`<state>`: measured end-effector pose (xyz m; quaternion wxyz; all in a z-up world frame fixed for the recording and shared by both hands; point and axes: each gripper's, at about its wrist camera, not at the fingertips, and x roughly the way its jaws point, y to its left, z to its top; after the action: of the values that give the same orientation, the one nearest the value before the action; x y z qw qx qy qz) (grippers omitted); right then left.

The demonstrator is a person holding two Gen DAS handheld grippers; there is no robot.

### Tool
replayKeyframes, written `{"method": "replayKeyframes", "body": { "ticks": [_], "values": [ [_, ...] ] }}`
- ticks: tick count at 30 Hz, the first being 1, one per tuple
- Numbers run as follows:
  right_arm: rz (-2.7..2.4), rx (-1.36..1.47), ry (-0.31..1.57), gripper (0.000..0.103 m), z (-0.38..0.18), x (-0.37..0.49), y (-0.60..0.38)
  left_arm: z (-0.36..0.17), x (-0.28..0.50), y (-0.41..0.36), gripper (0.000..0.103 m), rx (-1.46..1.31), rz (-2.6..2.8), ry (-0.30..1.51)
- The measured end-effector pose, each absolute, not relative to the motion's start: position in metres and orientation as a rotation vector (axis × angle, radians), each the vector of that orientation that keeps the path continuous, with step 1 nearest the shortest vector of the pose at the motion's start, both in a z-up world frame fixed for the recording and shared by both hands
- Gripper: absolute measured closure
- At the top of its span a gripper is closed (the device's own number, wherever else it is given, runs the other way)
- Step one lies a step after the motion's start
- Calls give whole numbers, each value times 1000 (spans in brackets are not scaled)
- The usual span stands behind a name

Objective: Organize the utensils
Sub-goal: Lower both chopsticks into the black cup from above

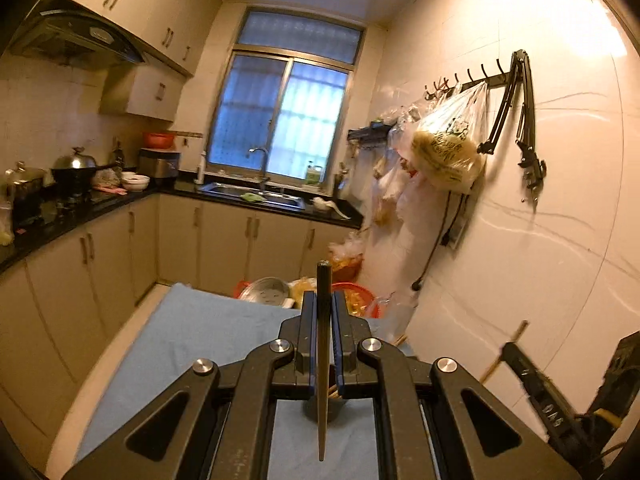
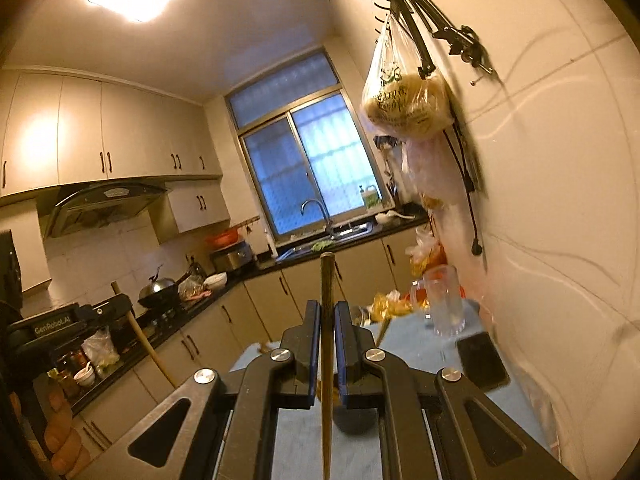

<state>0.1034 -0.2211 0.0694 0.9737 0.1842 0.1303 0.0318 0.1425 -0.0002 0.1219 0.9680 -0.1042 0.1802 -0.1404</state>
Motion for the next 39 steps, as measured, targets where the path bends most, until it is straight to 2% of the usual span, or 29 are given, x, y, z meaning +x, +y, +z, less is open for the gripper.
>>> {"method": "replayKeyframes", "body": {
  "ticks": [10,19,29,39],
  "values": [
    [86,274,210,95,83,184,-201,124,206,-32,96,-218,-314,292],
    [84,274,236,95,52,245,-197,85,253,-49,96,-204,-311,330],
    [80,254,309,95,12,265,-194,51,270,-56,96,-204,-329,384],
    [92,244,346,95,1,258,-192,35,268,-57,96,-184,-339,443]
  ]
}}
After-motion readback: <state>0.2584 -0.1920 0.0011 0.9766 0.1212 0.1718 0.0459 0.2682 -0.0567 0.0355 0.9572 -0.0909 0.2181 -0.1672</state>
